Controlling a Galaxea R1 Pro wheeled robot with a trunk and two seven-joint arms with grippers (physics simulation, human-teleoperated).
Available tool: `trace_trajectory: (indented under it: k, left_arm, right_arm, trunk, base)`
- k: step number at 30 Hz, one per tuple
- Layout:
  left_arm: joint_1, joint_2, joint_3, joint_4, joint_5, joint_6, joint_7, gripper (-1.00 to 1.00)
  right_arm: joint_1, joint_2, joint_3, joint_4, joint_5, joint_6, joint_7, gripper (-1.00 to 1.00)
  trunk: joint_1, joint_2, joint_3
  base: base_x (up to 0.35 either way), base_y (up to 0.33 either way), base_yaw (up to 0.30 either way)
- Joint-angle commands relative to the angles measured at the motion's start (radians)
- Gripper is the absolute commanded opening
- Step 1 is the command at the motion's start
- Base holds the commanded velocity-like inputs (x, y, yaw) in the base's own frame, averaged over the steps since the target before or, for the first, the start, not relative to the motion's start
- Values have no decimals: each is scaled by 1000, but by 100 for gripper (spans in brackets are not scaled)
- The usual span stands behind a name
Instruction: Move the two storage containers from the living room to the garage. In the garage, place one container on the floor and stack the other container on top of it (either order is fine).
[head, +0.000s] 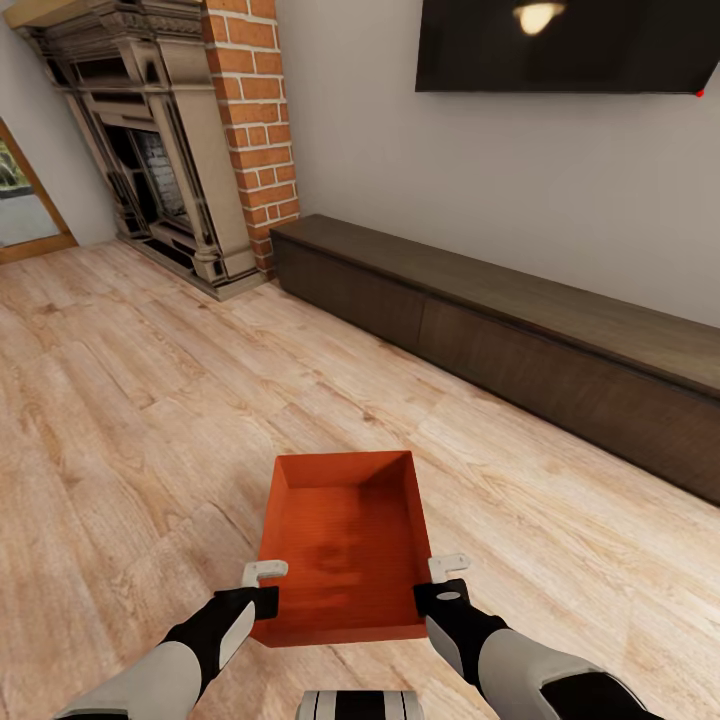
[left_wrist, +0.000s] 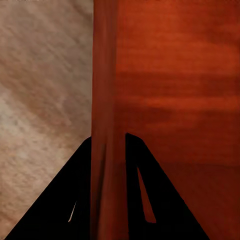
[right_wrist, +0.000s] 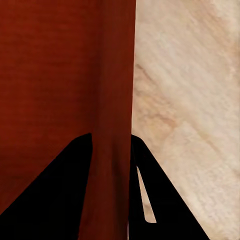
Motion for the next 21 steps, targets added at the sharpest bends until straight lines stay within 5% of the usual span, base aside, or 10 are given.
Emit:
trace_trajectory:
  k: [1, 10, 21]
  left_arm:
    - [0, 0, 5, -3, -11, 7, 7, -100]
    - [0, -1, 7, -5, -10, 2, 13, -100]
    - [0, 1, 7, -5, -9, 7, 12, -100]
  right_arm:
    - [0, 0, 4, 1, -1, 3, -6, -100]
    - [0, 0, 2, 1, -2, 3, -6, -100]
    - [0, 0, 2, 1, -1, 2, -5, -100]
  trunk:
    - [0, 0, -1]
    - [0, 0, -1]
    - [-42, 77, 34]
  base:
    - [0, 0, 0]
    - [0, 0, 0]
    - [0, 0, 0]
